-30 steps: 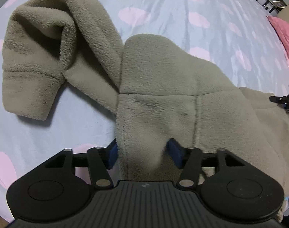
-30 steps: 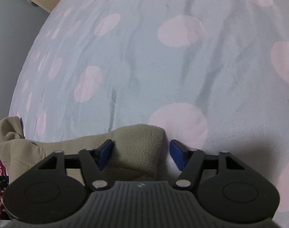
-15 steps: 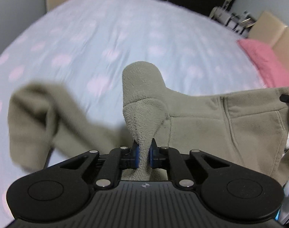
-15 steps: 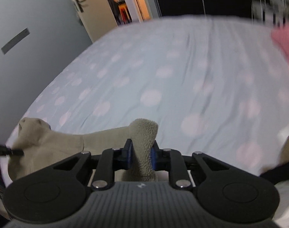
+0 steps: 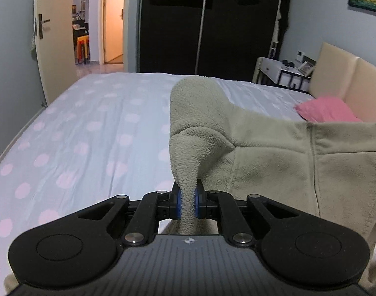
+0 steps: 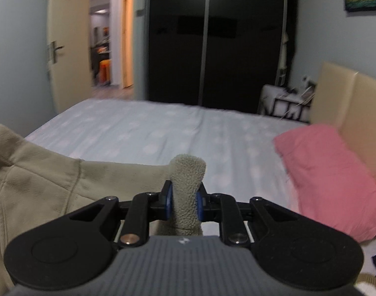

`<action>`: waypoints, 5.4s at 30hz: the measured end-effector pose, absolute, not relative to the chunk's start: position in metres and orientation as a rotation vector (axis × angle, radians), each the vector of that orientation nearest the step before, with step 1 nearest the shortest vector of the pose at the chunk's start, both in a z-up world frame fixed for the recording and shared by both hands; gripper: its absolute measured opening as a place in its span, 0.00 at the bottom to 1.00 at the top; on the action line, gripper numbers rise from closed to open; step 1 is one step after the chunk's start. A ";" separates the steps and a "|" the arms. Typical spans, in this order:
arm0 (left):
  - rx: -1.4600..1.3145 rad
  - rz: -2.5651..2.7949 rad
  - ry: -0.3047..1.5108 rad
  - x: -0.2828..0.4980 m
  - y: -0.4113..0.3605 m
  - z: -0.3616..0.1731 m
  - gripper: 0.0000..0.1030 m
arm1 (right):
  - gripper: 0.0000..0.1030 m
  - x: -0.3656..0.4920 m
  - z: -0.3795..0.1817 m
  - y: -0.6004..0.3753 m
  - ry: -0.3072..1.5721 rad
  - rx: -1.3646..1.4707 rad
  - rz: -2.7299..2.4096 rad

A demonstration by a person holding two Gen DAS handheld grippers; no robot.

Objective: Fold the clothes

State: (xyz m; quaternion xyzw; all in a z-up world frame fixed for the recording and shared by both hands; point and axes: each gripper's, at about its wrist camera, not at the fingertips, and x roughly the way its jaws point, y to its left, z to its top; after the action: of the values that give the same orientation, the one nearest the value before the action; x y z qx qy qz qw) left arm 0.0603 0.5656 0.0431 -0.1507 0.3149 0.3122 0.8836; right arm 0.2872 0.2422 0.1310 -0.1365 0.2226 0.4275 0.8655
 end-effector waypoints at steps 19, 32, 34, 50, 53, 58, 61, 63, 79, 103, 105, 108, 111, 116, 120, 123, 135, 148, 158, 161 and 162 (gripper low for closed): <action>-0.265 0.756 0.849 0.125 0.620 -0.077 0.25 | 0.47 0.384 -0.023 0.340 0.546 -0.386 0.735; -0.279 0.864 0.881 -0.060 0.621 -0.020 0.41 | 0.50 0.341 -0.001 0.238 0.683 -0.283 0.806; -0.288 0.889 0.894 -0.097 0.618 -0.016 0.44 | 0.51 0.322 -0.002 0.214 0.721 -0.266 0.840; -0.757 1.115 0.886 -0.295 0.637 -0.118 0.53 | 0.66 0.115 -0.077 0.070 0.949 -0.260 1.017; -0.885 1.109 0.877 -0.304 0.647 -0.143 0.53 | 0.66 0.098 -0.100 0.075 0.973 -0.284 1.011; -0.942 1.080 0.795 -0.308 0.655 -0.145 0.14 | 0.66 0.088 -0.124 0.096 1.004 -0.354 1.024; -0.908 1.113 0.727 -0.316 0.657 -0.123 0.09 | 0.66 0.086 -0.130 0.103 0.996 -0.382 1.028; -0.825 1.136 0.701 -0.316 0.664 -0.095 0.08 | 0.66 0.085 -0.132 0.105 0.988 -0.396 1.030; -0.042 1.409 1.070 -0.180 0.778 0.023 0.05 | 0.66 0.107 -0.144 0.109 0.982 -0.397 0.991; -0.654 1.370 0.950 -0.245 0.805 -0.126 0.55 | 0.66 0.108 -0.161 0.121 1.033 -0.390 1.032; -0.682 1.380 1.068 -0.244 0.795 -0.152 0.53 | 0.66 0.108 -0.160 0.122 1.029 -0.394 1.029; -0.667 1.382 1.108 -0.244 0.775 -0.162 0.53 | 0.66 0.110 -0.161 0.122 1.030 -0.417 0.995; -0.651 1.383 1.083 -0.247 0.752 -0.149 0.53 | 0.66 0.114 -0.159 0.117 1.024 -0.419 0.971; -0.624 1.267 1.006 -0.239 0.688 -0.116 0.53 | 0.66 0.114 -0.147 0.106 1.021 -0.375 0.962; -0.625 1.084 1.014 -0.220 0.621 -0.100 0.54 | 0.66 0.106 -0.133 0.097 1.023 -0.361 0.978; -0.607 0.927 1.059 -0.199 0.575 -0.093 0.54 | 0.66 0.099 -0.126 0.088 1.031 -0.366 0.994; -0.462 0.444 1.083 -0.181 0.387 -0.079 0.54 | 0.66 0.052 -0.100 0.032 0.997 -0.360 1.137; -0.156 -0.059 1.064 -0.187 0.255 -0.079 0.54 | 0.63 -0.064 -0.085 -0.008 0.836 -0.548 1.655; 0.037 -0.178 1.164 -0.186 0.205 -0.116 0.43 | 0.62 -0.101 -0.129 -0.022 0.816 -0.886 1.743; -0.043 -0.173 1.160 -0.182 0.217 -0.117 0.23 | 0.28 -0.095 -0.131 -0.021 0.789 -0.896 1.719; -0.084 -0.161 1.152 -0.180 0.224 -0.116 0.18 | 0.25 -0.091 -0.129 -0.020 0.788 -0.878 1.712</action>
State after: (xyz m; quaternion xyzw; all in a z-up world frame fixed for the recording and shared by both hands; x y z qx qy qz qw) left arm -0.1803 0.2242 -0.1156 -0.0399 0.5440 -0.0760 0.8347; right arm -0.0907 -0.0204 -0.1292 -0.3640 0.3267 0.7098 0.5068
